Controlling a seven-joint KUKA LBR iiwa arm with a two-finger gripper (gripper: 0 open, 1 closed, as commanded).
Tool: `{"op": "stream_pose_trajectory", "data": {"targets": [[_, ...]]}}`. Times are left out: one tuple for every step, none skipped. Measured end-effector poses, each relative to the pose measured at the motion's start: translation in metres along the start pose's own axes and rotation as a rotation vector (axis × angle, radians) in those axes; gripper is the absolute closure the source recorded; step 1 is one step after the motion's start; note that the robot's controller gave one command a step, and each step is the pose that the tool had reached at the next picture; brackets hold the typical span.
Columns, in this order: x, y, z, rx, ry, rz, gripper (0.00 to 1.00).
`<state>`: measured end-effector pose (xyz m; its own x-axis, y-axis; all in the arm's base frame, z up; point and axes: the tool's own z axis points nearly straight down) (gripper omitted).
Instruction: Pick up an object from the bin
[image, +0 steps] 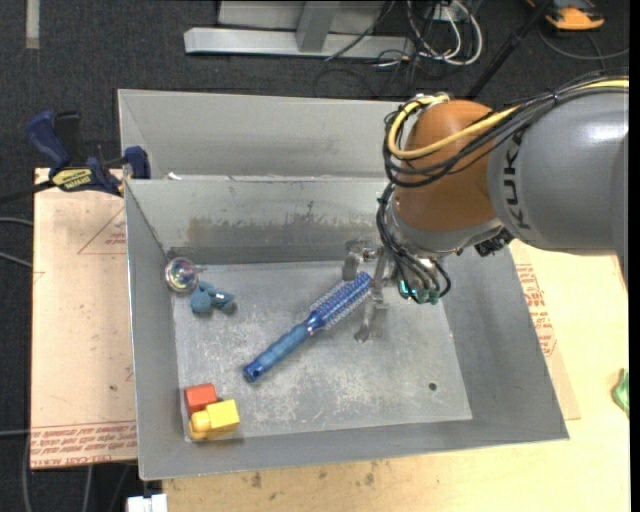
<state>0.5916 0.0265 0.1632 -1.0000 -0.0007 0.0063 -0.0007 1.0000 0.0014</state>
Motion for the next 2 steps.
{"op": "stream_pose_trajectory", "data": {"targets": [[-0.0365,0.0049,0.0903,0.001,-0.005,-0.603,0.0],[-0.0372,0.0046,0.0886,0.001,-0.008,-0.602,1.0]]}}
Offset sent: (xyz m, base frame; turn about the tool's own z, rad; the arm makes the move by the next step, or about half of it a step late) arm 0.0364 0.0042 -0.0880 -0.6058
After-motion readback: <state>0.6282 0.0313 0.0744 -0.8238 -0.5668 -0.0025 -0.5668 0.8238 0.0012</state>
